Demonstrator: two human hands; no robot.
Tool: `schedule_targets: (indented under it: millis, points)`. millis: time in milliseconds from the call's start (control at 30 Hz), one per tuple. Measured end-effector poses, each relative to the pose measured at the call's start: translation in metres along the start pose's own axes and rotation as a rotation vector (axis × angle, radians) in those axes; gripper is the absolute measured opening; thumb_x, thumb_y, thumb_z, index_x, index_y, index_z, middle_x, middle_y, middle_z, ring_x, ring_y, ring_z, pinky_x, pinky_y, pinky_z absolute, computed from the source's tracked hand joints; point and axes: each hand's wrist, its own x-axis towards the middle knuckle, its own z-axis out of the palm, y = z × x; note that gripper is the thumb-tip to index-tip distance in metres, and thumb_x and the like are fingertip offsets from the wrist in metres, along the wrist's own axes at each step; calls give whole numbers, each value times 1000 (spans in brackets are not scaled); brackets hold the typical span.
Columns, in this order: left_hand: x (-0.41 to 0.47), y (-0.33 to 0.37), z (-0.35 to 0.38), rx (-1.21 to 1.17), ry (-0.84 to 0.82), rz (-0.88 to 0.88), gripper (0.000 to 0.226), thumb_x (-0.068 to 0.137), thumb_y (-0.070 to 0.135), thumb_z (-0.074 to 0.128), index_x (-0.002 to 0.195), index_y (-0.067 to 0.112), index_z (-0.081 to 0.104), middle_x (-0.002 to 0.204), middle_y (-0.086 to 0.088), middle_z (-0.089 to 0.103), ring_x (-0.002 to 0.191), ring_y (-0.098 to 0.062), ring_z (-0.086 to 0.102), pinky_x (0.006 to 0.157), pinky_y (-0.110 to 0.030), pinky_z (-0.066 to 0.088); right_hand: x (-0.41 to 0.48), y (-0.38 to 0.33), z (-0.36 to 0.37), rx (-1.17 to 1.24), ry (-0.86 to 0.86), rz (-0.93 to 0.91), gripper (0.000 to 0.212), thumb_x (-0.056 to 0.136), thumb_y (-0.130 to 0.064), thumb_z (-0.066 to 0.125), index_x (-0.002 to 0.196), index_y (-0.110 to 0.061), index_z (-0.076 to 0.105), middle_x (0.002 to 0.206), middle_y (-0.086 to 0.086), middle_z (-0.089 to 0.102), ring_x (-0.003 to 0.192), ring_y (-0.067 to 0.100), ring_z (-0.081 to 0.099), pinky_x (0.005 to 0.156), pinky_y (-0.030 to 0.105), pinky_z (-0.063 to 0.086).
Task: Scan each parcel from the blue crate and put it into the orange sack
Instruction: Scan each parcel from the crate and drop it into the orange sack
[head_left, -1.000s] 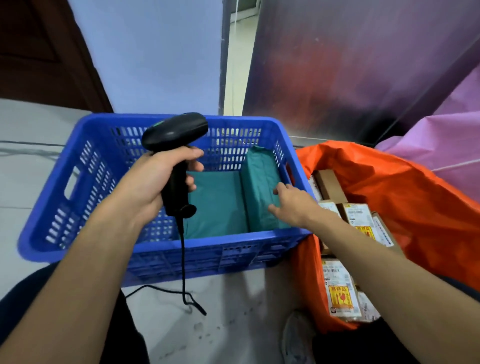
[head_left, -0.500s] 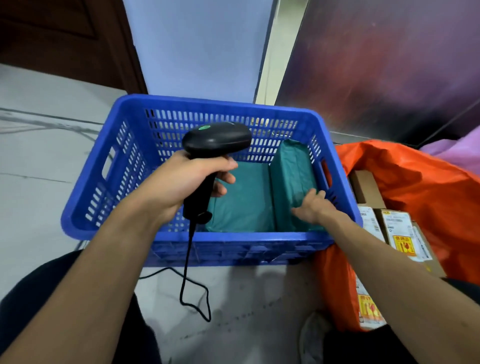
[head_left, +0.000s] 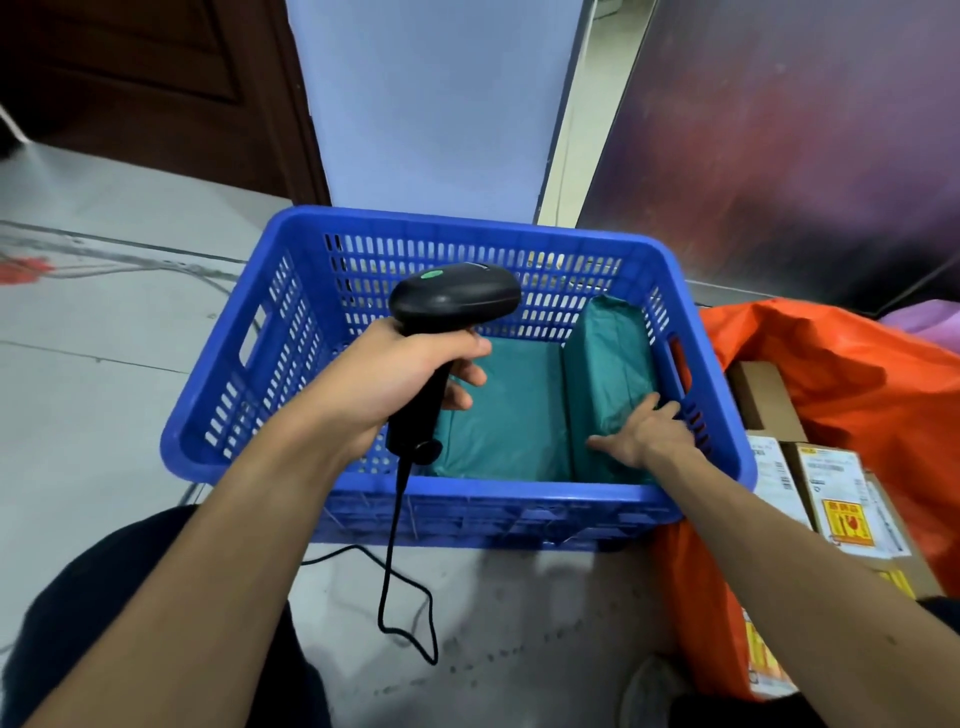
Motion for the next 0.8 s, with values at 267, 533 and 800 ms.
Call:
schedule_targets:
  millis: [267,533,800]
  points:
    - [5,-3,1,20,-7,-8,10,94,16,73,94,6,75,78,-11,72,56,-22,62,78,-39,57,-5,-3,-8,87,136,5,125,66,-81,74,152,-7,23,149,27,38,133,44,46,111,50,38]
    - [9,-4,1,-41,-12,13,11,94,15,72,93,4,75,76,-12,72,51,-21,58,76,-41,58,-24,6,-51,350,280,-104,111,66,-66,80,149,-14,29,139,26,42,129,47,48,108,51,41]
    - [5,-2,-10,-100,84,54,11,92,16,74,95,5,75,74,-11,72,48,-19,58,80,-42,54,-80,14,-118,574,344,-279,113,63,-59,83,155,-26,27,145,13,46,134,33,47,107,46,43]
